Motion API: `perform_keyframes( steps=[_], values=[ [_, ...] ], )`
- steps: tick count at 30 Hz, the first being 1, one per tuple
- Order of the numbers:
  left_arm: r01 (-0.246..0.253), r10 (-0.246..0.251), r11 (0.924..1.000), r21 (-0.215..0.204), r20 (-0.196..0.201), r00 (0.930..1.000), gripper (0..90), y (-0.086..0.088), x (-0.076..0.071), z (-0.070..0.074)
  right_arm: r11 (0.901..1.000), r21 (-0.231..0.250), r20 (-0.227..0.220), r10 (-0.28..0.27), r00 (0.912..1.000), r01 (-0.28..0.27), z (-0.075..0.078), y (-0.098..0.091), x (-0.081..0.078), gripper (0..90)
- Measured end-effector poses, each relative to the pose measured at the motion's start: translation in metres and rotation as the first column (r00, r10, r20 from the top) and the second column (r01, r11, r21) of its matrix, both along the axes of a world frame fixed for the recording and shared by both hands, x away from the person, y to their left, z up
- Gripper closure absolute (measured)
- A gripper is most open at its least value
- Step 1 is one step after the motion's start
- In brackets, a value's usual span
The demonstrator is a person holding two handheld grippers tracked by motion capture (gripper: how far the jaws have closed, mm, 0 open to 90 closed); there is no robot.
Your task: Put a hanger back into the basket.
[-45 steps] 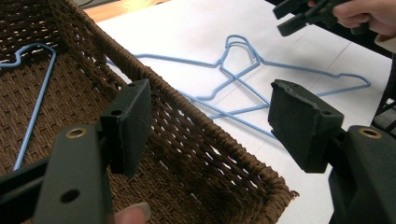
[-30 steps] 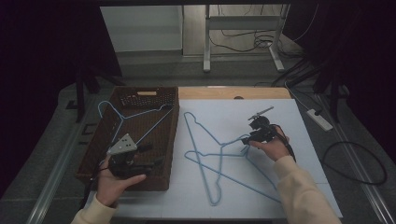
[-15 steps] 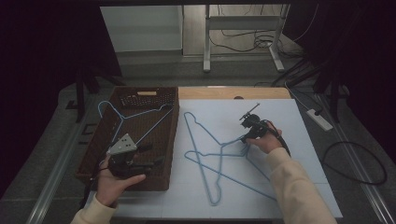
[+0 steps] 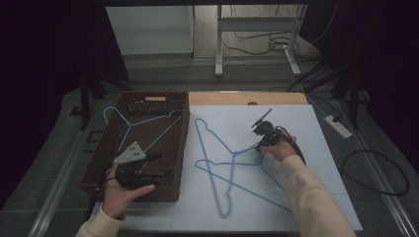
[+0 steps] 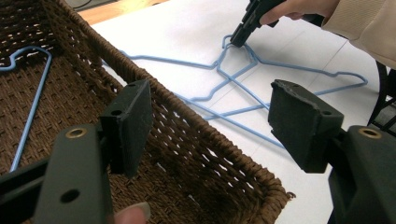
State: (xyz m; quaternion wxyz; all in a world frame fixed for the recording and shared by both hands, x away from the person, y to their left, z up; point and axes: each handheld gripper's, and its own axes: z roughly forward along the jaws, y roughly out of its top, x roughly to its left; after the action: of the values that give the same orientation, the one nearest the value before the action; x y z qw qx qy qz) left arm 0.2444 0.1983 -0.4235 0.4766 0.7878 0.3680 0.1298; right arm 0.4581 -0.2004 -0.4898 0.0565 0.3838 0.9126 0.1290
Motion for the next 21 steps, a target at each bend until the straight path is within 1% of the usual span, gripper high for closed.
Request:
perform_keyframes(
  steps=[1,2,3,5,7,9,11,12,13,16,17,19,21],
  values=[
    [0.000,0.000,1.0000,-0.001,0.001,1.0000,31.7,0.000,0.000,0.000,0.9998,0.013,-0.002,-0.013,0.9999,0.013,0.003,-0.001,-0.001,85.3],
    [0.001,-0.001,1.0000,-0.001,0.003,1.0000,31.7,-0.001,-0.001,0.001,0.9989,0.037,-0.011,-0.030,0.9995,0.030,0.008,-0.004,-0.003,85.9],
    [0.003,-0.003,1.0000,0.000,0.002,1.0000,31.8,-0.001,-0.001,0.002,0.9983,0.047,-0.009,-0.034,0.9994,0.034,0.009,-0.005,-0.004,86.1],
    [0.004,-0.004,1.0000,0.001,0.004,1.0000,31.8,-0.002,-0.001,0.002,0.9976,0.057,-0.011,-0.039,0.9992,0.039,0.012,-0.007,-0.005,86.2],
    [0.008,-0.008,1.0000,0.002,0.006,1.0000,31.9,-0.004,-0.002,0.004,0.9954,0.078,-0.015,-0.054,0.9984,0.055,0.020,-0.010,-0.011,86.5],
    [0.013,-0.013,0.9999,-0.001,0.004,0.9999,31.9,-0.006,-0.002,0.005,0.9949,0.082,-0.017,-0.057,0.9983,0.058,0.022,-0.011,-0.012,86.5],
    [0.013,-0.014,0.9997,0.019,0.012,0.9998,31.9,-0.010,-0.004,0.008,0.9932,0.094,-0.017,-0.067,0.9976,0.068,0.028,-0.012,-0.016,86.6],
    [0.032,-0.032,0.9995,0.005,0.005,0.9995,32.0,-0.016,-0.005,0.011,0.9924,0.099,-0.015,-0.071,0.9974,0.072,0.031,-0.012,-0.019,86.7],
    [0.038,-0.038,0.9993,-0.003,-0.006,0.9993,32.1,-0.019,-0.005,0.012,0.9917,0.102,-0.016,-0.077,0.9969,0.078,0.033,-0.013,-0.020,86.7],
    [0.044,-0.044,0.9990,-0.003,-0.026,0.9987,32.1,-0.026,-0.005,0.013,0.9907,0.107,-0.018,-0.083,0.9964,0.084,0.035,-0.013,-0.022,86.8],
    [0.054,-0.054,0.9985,0.002,-0.039,0.9978,32.1,-0.035,-0.005,0.014,0.9894,0.114,-0.019,-0.088,0.9960,0.089,0.038,-0.013,-0.024,86.9],
    [0.069,-0.068,0.9974,0.018,-0.050,0.9964,31.9,-0.046,-0.005,0.014,0.9895,0.113,-0.017,-0.088,0.9960,0.090,0.039,-0.014,-0.025,86.9],
    [0.094,-0.091,0.9950,0.033,-0.071,0.9933,31.6,-0.061,-0.003,0.012,0.9895,0.113,-0.015,-0.089,0.9959,0.090,0.039,-0.014,-0.026,86.9]
  ],
)
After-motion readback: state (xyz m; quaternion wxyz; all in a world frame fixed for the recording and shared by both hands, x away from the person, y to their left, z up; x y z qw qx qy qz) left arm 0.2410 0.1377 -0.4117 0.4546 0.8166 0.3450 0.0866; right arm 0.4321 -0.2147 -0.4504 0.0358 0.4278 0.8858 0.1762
